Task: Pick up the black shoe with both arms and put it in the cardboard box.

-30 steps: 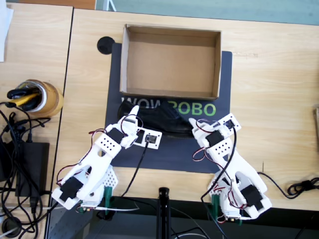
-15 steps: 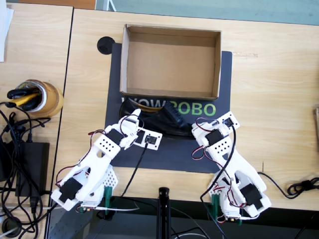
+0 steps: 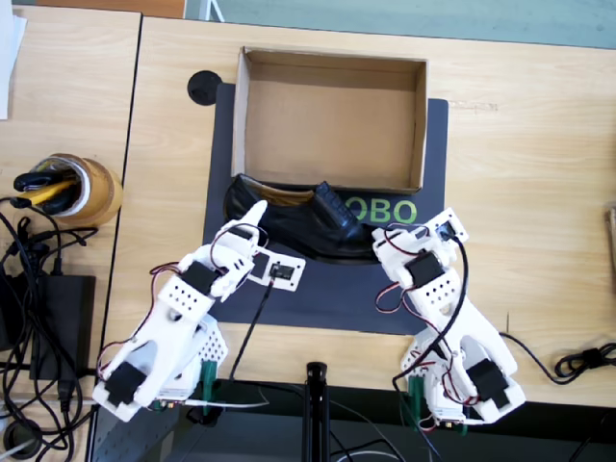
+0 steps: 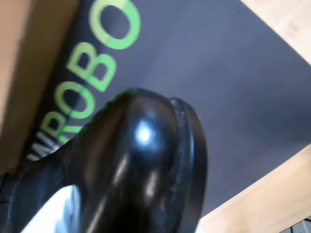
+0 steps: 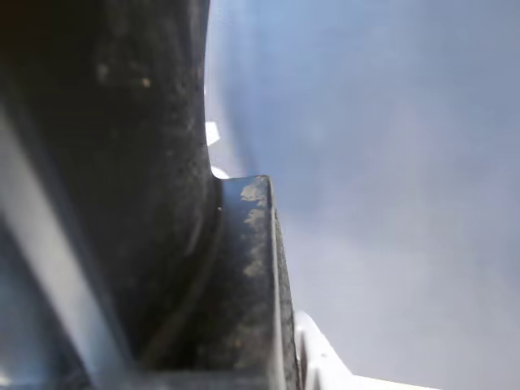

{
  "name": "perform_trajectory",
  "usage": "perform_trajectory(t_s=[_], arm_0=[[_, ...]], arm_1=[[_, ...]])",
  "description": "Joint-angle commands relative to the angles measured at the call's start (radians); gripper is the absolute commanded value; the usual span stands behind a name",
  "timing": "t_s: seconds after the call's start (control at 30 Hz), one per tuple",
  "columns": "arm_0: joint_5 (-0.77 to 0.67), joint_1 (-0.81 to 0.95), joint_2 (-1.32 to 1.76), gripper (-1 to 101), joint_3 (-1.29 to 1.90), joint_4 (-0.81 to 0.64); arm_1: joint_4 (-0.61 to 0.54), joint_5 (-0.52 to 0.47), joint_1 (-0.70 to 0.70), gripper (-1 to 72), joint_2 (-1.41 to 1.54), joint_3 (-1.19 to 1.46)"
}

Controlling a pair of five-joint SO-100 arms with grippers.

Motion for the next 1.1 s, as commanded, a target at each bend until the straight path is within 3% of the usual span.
perform_trajectory(t_s=[0.0,0.33,1.07], arm_0=[[0.034,-0.011,0.098,13,-0.112,0.008],[0.121,-0.166,0.028,7,-0.187,-0.170],[0.091,-0.287,-0.468,5,-0.523,-0.382]], arm_1=[[0.021,-0.023,0.008,-0.1,0.052,-0.098],[0.000,-0.054,0.133,-0.1,0.029,-0.284],[-0.261,-0.051,0.304,-0.1,-0.239,-0.422]])
